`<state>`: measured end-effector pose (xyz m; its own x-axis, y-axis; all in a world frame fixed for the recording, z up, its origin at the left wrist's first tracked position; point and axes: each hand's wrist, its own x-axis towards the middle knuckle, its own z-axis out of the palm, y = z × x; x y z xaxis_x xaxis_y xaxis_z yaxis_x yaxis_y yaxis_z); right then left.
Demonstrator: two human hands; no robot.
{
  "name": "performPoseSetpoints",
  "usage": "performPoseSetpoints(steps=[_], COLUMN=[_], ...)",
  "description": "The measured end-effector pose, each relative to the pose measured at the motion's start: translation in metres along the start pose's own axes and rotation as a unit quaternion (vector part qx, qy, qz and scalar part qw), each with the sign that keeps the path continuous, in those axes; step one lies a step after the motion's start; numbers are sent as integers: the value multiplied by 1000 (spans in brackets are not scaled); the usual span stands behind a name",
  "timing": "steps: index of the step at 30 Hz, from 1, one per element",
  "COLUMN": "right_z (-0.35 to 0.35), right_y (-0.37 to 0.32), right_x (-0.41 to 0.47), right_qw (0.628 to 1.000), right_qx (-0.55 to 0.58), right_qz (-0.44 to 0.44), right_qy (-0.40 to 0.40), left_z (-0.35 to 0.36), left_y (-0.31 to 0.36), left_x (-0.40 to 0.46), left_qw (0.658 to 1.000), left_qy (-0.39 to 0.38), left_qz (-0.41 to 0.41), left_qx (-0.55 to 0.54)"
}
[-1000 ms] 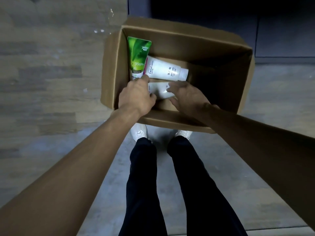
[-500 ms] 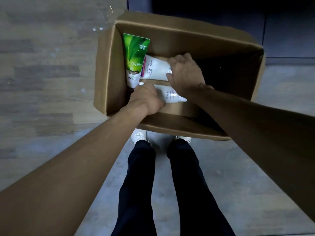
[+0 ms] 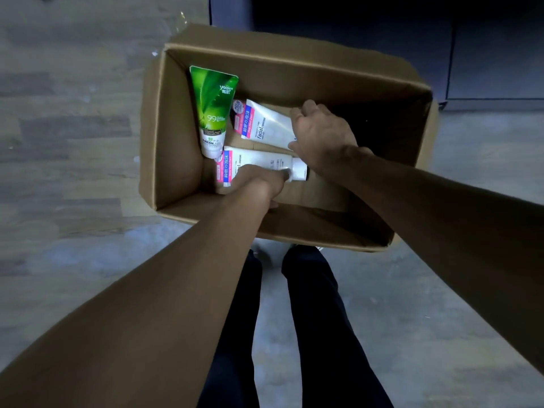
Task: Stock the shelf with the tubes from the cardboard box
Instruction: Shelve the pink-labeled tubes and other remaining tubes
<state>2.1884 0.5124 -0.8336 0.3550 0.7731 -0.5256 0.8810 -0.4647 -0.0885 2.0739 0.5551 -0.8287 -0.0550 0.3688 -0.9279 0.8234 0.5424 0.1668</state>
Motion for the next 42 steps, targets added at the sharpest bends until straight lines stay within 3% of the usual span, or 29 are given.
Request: performPoseSetpoints(steps=[3,7,13,18,21,24,26,29,35,42], right_z=[-1,-2,-9,-19,-28,-43,-56,-81,-134,-190], right_y=[5,12,16,17,18,18,17,17,8,-13], right_x=[-3,-8,-19,-30,-36,-44,-51,-65,-102,-155], right_qw=[999,998,997,999,999,998,996,992,984,974], right_qx=[-34,-58,-80,-33,2,26,46,102,169,198], right_qz=[3,8,20,27,23,29,39,57,44,79], right_qy=[8,10,7,23,48,57,59,52,39,75], left_z=[5,4,6,1,-4,-10,-19,-42,-98,-154], left_y=[5,12,9,15,19,15,10,5,4,17], left_x=[-2,4,-4,-22,-34,-44,-49,-72,-110,-158], left_qw=[993,954,954,963,968,981,994,980,941,923], left_qy=[-18,4,-39,-75,-70,-9,65,131,146,121], left_qz=[-39,-125,-127,-120,-83,-21,49,132,262,339], left_qx=[-108,-274,-267,-228,-227,-193,-75,69,153,139])
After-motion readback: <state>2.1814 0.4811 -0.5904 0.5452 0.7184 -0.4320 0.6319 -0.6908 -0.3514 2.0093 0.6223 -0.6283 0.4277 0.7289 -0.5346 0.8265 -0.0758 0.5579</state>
